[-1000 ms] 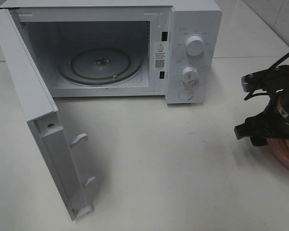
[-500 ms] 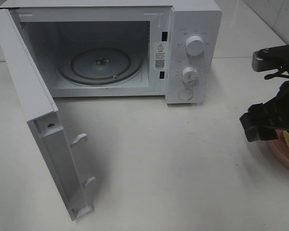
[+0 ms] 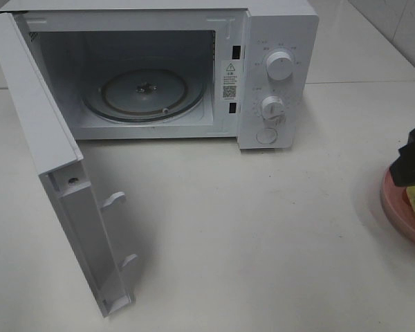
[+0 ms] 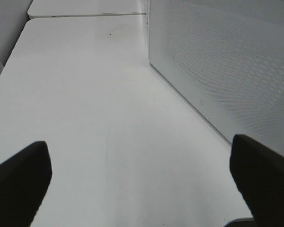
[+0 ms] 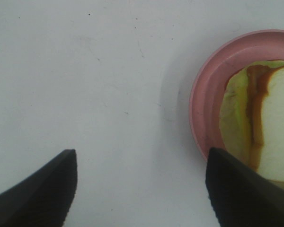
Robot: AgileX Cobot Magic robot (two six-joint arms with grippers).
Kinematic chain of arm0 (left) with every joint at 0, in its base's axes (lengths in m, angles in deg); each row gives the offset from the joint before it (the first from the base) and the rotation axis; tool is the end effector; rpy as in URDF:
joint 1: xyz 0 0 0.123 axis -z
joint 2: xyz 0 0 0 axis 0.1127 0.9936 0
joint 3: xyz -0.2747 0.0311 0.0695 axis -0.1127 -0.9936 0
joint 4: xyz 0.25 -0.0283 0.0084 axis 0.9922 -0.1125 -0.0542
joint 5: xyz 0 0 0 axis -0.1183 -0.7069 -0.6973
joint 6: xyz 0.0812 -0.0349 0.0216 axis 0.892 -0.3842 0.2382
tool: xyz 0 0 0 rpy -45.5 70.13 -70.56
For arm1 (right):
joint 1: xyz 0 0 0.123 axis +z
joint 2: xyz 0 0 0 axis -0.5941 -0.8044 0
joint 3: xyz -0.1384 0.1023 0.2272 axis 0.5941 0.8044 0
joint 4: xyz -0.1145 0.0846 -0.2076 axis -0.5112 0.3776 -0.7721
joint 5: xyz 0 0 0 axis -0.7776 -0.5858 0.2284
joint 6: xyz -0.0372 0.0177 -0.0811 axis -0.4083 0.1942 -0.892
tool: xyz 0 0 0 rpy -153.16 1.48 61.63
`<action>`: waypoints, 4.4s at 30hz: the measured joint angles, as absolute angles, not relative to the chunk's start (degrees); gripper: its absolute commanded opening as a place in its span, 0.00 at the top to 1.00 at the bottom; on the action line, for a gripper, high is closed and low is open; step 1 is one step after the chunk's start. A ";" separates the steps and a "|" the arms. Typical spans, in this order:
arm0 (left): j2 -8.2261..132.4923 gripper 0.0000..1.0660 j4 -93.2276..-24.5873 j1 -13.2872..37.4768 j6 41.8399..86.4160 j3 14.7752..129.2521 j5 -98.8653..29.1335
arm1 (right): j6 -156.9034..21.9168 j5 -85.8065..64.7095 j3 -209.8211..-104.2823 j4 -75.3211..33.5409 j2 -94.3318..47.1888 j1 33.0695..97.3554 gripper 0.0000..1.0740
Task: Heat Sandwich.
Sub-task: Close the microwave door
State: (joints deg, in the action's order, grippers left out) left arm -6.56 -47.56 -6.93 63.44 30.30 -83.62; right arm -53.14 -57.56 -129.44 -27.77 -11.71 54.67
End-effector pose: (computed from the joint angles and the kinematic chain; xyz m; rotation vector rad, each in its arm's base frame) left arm -0.0047 -0.0045 0.2781 0.0488 2.0249 -0.0288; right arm 0.1726 0.0491 0.2765 -0.2609 2.5170 0.0591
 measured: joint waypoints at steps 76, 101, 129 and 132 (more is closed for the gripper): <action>-6.56 0.09 -47.56 -6.93 63.44 30.30 -83.62 | -57.04 -73.77 -118.61 -27.59 45.30 43.04 0.30; -6.56 0.09 -47.56 -6.93 63.44 30.30 -83.62 | -57.09 -73.77 -118.61 -27.59 45.30 43.04 0.30; 8.16 0.55 -47.96 -6.93 63.44 31.79 -70.68 | -57.09 -73.77 -118.61 -27.59 45.30 43.04 0.30; 10.80 0.66 -47.96 -6.93 63.44 31.79 -69.30 | -57.09 -73.77 -118.61 -27.59 45.30 43.04 0.30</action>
State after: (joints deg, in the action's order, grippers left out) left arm 10.80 -47.96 -6.93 63.44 31.79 -69.30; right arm -57.09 -73.77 -118.61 -27.59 45.30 43.04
